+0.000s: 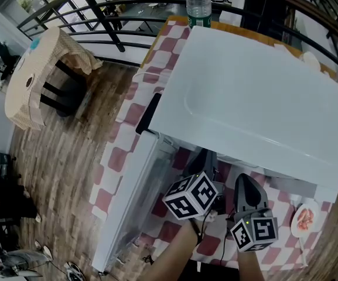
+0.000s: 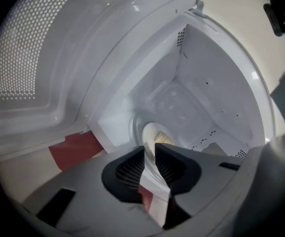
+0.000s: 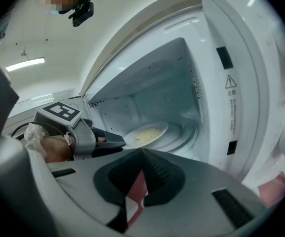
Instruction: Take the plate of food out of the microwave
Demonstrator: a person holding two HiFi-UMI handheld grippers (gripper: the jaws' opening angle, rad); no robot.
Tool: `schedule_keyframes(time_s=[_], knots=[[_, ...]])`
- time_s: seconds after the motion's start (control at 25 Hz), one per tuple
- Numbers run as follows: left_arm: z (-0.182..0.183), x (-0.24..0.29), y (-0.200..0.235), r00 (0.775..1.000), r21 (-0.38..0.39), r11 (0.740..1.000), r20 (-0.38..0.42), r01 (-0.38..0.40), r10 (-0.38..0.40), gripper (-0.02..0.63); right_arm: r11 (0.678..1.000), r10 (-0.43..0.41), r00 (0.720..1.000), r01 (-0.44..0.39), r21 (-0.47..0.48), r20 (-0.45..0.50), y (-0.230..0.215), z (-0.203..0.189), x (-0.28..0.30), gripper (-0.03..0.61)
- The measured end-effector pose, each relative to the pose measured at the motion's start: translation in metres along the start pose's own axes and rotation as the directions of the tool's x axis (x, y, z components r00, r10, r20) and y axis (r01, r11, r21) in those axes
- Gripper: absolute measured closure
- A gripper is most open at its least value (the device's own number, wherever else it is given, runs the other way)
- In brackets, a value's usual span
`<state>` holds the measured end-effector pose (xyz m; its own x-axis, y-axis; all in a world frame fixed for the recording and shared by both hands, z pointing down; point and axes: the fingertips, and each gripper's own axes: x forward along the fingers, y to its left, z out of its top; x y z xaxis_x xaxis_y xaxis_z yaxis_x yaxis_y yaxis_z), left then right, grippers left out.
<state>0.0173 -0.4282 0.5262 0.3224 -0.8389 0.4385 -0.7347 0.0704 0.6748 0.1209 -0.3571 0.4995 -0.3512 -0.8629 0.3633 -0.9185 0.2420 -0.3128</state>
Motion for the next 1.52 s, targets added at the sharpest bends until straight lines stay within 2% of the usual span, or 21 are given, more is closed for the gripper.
schedule_keyframes(time_s=[0.4, 0.64, 1.0, 1.12, 1.16, 1.2, 1.44, 1.52], knots=[[-0.005, -0.009, 0.001, 1.000, -0.067, 0.997, -0.005, 0.030, -0.030, 0.528, 1.000, 0.005, 1.000, -0.005, 0.002, 0.003, 0.002, 0.003, -0.002, 0.581], [-0.006, -0.021, 0.001, 0.999, -0.062, 0.997, -0.003, 0.040, -0.040, 0.537, 1.000, -0.001, 1.000, 0.001, 0.028, 0.011, 0.001, 0.007, -0.005, 0.581], [-0.010, -0.045, 0.000, 0.998, -0.076, 0.995, -0.004, 0.062, -0.063, 0.549, 0.991, 0.016, 1.000, -0.019, 0.131, 0.022, 0.004, 0.008, -0.007, 0.580], [-0.011, -0.051, 0.001, 0.998, -0.079, 0.995, -0.005, 0.064, -0.065, 0.549, 0.974, 0.032, 0.999, -0.037, 0.222, 0.025, 0.005, 0.000, -0.004, 0.579], [-0.012, -0.052, 0.002, 0.998, -0.080, 0.995, -0.007, 0.063, -0.064, 0.549, 0.965, 0.033, 0.999, -0.038, 0.260, 0.025, 0.004, -0.002, -0.003, 0.537], [-0.012, -0.054, 0.003, 0.998, -0.081, 0.995, -0.008, 0.062, -0.063, 0.549, 0.955, 0.033, 0.999, -0.039, 0.293, 0.023, 0.003, -0.004, -0.002, 0.531], [-0.013, -0.062, 0.004, 0.998, -0.071, 0.995, -0.016, 0.064, -0.065, 0.548, 0.911, 0.046, 0.999, -0.053, 0.409, 0.028, 0.002, -0.004, 0.000, 0.530], [-0.015, -0.064, 0.005, 0.998, -0.077, 0.995, -0.018, 0.064, -0.066, 0.548, 0.885, 0.057, 0.997, -0.071, 0.460, 0.044, 0.000, -0.005, 0.002, 0.450]])
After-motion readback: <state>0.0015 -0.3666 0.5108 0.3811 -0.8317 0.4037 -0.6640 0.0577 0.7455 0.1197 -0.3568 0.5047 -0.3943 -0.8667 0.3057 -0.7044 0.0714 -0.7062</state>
